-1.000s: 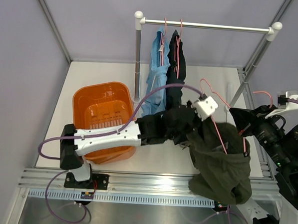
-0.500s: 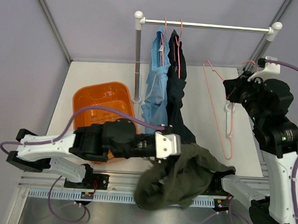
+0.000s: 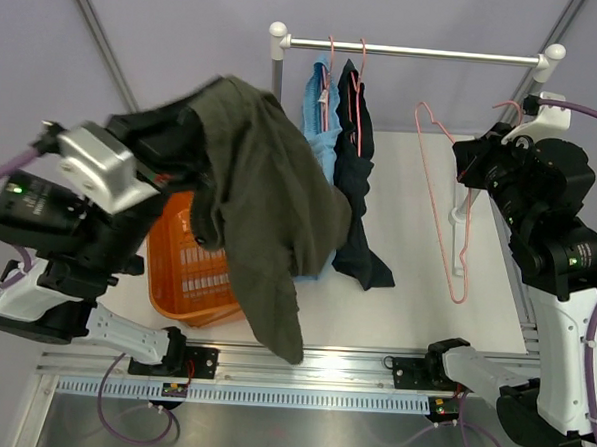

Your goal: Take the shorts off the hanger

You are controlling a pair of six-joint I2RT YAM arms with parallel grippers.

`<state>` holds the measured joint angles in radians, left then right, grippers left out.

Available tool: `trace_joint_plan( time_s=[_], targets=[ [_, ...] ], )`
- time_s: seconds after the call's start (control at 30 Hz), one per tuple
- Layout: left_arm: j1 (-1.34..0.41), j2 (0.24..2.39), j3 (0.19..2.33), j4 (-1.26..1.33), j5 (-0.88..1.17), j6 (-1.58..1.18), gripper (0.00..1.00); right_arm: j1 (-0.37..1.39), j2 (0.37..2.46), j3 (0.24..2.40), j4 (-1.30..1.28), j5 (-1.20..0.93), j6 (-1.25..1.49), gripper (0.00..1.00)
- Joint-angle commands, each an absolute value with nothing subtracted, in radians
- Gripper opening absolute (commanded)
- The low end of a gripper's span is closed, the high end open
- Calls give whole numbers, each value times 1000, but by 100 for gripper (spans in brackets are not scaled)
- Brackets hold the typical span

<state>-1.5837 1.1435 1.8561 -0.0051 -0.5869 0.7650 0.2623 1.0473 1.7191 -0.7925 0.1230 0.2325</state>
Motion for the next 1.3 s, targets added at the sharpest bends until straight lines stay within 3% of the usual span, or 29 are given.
trace_joint_plan(
  time_s=[0.0,0.13,0.23,0.53,0.73,0.93,1.03,1.13,1.17,1.2,1.27],
  targets=[
    [-1582,1180,1943,462,-666,1164,0,270,1063,1772,-787,143,212,0],
    [-1527,1218,1988,569,-652,1333,0,270,1066,1776,-799,133,207,0],
    [-1349,1195,1930,568,-661,1284,0,270,1062,1755,-796,132,204,0],
    [-852,1146,1744,263,-667,723,1,268,1057,1726,-798,123,196,0],
    [-684,1127,1619,79,-653,398,6,270,1052,1718,-805,121,190,0],
    [-632,1098,1395,-38,-765,128,8,268,1052,1695,-802,114,178,0],
    [-609,1057,1306,-220,-833,-218,17,268,1063,1692,-795,100,163,0],
    [-604,982,1172,-343,-804,-422,19,268,1071,1680,-775,89,147,0],
    [-604,960,1102,-371,-758,-454,24,270,1077,1678,-775,83,146,0],
    [-604,925,1071,-385,-735,-480,45,270,1081,1678,-772,83,141,0],
    [-603,901,1026,-408,-631,-523,55,270,1091,1677,-770,80,130,0]
  ],
)
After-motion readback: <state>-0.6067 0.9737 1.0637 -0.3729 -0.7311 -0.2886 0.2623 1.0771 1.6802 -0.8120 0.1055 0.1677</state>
